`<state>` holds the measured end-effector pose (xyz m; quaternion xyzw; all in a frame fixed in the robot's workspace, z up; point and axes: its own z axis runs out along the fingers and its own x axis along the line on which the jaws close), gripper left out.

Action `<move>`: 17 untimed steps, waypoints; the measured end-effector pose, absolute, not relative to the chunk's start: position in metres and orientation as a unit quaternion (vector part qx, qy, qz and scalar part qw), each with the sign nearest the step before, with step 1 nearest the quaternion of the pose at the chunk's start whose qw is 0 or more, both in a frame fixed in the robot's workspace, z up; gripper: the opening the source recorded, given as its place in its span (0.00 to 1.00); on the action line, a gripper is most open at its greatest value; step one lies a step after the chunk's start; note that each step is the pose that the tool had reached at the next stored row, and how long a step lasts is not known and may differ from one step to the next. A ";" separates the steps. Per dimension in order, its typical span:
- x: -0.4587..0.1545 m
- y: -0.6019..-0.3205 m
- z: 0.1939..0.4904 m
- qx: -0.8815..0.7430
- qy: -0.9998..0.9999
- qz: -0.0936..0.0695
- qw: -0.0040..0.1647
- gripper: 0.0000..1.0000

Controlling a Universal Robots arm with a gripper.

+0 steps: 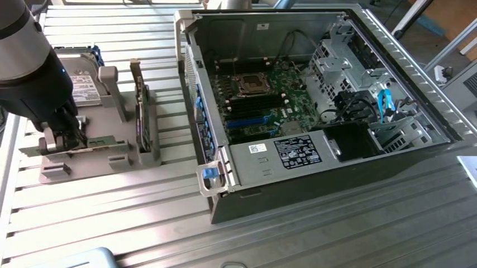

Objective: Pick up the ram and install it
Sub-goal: 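Pick up the ram and move it above insertion slot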

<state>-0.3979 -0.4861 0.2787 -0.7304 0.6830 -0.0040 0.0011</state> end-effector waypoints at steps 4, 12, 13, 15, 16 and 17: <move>-0.398 -0.486 0.286 -0.730 0.683 -0.004 0.001 0.14; -0.398 -0.486 0.306 -0.730 0.683 -0.004 0.001 0.14; -0.398 -0.486 0.310 -0.730 0.683 -0.004 0.001 0.14; -0.398 -0.486 0.314 -0.730 0.683 -0.004 0.001 0.14; -0.398 -0.486 0.317 -0.730 0.683 -0.004 0.001 0.14; -0.398 -0.486 0.319 -0.730 0.683 -0.004 0.001 0.14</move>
